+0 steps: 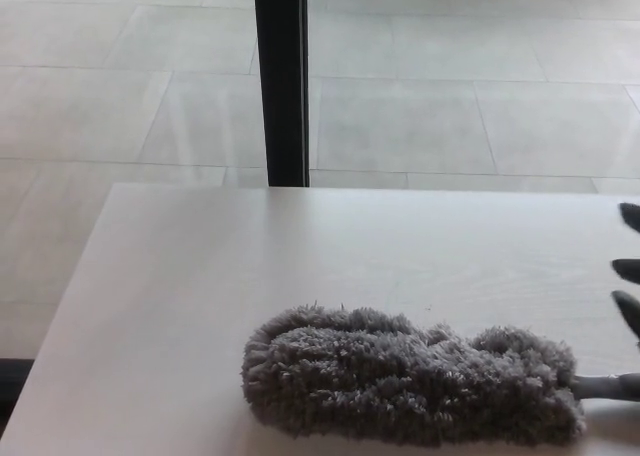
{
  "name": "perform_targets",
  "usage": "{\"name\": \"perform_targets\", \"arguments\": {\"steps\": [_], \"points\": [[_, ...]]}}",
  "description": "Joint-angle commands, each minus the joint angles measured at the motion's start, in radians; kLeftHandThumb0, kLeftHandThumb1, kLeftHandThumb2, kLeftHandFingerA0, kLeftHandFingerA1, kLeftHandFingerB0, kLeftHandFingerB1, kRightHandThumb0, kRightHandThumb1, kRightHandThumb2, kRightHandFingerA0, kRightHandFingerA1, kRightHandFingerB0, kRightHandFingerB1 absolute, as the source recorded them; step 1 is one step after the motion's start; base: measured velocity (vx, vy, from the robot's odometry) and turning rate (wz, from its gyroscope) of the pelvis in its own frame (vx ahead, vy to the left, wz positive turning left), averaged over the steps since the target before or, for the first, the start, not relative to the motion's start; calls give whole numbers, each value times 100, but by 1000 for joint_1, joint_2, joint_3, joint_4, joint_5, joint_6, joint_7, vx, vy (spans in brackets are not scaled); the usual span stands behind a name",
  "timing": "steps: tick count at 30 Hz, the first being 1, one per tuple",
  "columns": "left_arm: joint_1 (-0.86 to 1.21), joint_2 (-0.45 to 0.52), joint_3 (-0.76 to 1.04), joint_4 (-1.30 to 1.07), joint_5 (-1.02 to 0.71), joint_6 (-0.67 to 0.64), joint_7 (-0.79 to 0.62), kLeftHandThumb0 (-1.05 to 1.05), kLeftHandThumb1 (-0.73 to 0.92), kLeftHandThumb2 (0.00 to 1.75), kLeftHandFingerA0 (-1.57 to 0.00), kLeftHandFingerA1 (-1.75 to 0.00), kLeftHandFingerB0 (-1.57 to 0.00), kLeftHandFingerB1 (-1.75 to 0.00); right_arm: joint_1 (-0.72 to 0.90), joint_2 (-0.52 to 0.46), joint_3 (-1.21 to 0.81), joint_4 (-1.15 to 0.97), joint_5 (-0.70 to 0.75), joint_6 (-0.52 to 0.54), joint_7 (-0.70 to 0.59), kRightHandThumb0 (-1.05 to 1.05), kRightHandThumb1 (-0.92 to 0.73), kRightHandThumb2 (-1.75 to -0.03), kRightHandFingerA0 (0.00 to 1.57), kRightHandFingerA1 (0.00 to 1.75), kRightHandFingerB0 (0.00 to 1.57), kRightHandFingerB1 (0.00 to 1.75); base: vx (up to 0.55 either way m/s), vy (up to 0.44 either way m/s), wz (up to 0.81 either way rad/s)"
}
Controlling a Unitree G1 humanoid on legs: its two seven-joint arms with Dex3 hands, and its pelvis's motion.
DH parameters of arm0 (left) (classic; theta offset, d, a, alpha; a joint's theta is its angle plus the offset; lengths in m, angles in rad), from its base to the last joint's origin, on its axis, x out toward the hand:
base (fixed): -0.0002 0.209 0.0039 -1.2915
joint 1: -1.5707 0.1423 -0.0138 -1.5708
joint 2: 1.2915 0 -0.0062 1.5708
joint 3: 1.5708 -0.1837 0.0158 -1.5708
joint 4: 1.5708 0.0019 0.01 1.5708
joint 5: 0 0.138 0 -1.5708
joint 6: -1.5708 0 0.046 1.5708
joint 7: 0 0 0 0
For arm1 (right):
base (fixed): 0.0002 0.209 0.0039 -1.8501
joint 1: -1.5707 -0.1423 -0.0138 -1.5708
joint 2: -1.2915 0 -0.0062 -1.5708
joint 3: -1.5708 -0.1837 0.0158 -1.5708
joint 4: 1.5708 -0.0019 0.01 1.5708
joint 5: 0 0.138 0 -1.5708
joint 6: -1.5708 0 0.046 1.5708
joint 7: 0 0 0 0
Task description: The robot uses its right hand to pick up the duster kept in the middle of the desk and use it to wipe the desk by swiping its surface twice
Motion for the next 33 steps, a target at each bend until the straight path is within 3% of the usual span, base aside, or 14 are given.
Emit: {"name": "perform_targets", "arguments": {"steps": [1, 2, 4, 5, 6, 12, 14, 15, 18, 19, 21, 24, 27, 33], "points": [[-7, 39, -26, -6, 17, -19, -5, -57, 66, 60, -60, -64, -60, -50, 22, -28, 240, -78, -300, -96, 62, -67, -67, -61, 37, 56, 28, 32, 0, 0, 0], [-10, 40, -29, -1, 21, -20, -6, -56, 66, 60, -63, -62, -62, -51, 9, -43, 267, -66, -330, -100, 64, -70, -56, -91, 26, 58, 14, 44, 0, 0, 0], [-21, 40, -18, 4, 8, -8, -9, -55, 64, 59, -65, -64, -64, -52, -27, -91, 338, -53, -498, -101, 2, -73, -74, -63, 34, 53, 22, 32, 0, 0, 0], [-23, 40, -17, -1, 6, -6, -4, -56, 64, 59, -63, -64, -65, -52, -38, -102, 356, -59, -519, -83, 12, -76, -61, -96, 28, 58, 15, 45, 0, 0, 0], [-25, 39, -10, -2, -2, -4, -7, -56, 64, 59, -65, -68, -61, -51, -53, -100, 375, -41, -536, -88, 7, -73, -73, -62, 34, 54, 22, 33, 0, 0, 0], [-31, 36, 6, -3, -19, -6, -30, -57, 65, 59, -63, -68, -54, -51, -139, -137, 472, 78, -640, -57, -8, -77, -60, -96, 20, 60, 8, 46, 0, 0, 0], [-29, 38, 3, -5, -16, -7, -31, -57, 65, 59, -65, -70, -60, -52, -152, -146, 497, 106, -671, -54, -30, -83, -77, -63, 9, 63, 14, 39, 0, 0, 0], [-31, 39, -1, -3, -10, -5, -27, -56, 65, 59, -65, -68, -60, -52, -172, -157, 530, 141, -720, -49, -62, -40, -38, -101, 5, 56, 0, 51, 0, 0, 0], [-43, 40, 12, 5, -23, 13, -24, -55, 65, 59, -62, -66, -57, -52, -188, -164, 560, 167, -747, -34, -89, -83, -59, -97, 4, 55, 7, 48, 0, 0, 0], [-45, 38, 20, 5, -31, 18, -21, -54, 64, 60, -60, -67, -53, -52, -196, -166, 575, 186, -765, -36, -115, -85, -76, -63, 1, 58, 13, 38, 0, 0, 0], [-42, 35, 22, 1, -33, 14, -26, -55, 64, 60, -58, -66, -55, -52, -212, -169, 614, 233, -813, -22, -174, -90, -60, -99, 1, 44, 12, 48, 0, 0, 0], [-47, 38, 13, 7, -22, 14, -28, -55, 64, 59, -60, -63, -57, -49, -211, -171, 651, 271, -840, -25, -232, -75, -70, -61, 0, 54, 20, 36, 0, 0, 0], [-49, 40, 10, 8, -19, 13, -30, -54, 64, 59, -60, -66, -55, -51, -205, -169, 684, 293, -867, -26, -299, -71, -54, -90, 2, 57, 14, 49, 0, 0, 0], [-51, 39, 14, 6, -23, 14, -36, -53, 63, 59, -59, -64, -49, -48, -184, -137, 752, 386, -913, -102, -580, -54, -75, -61, 23, 85, 11, 45, 0, 0, 0]]}}
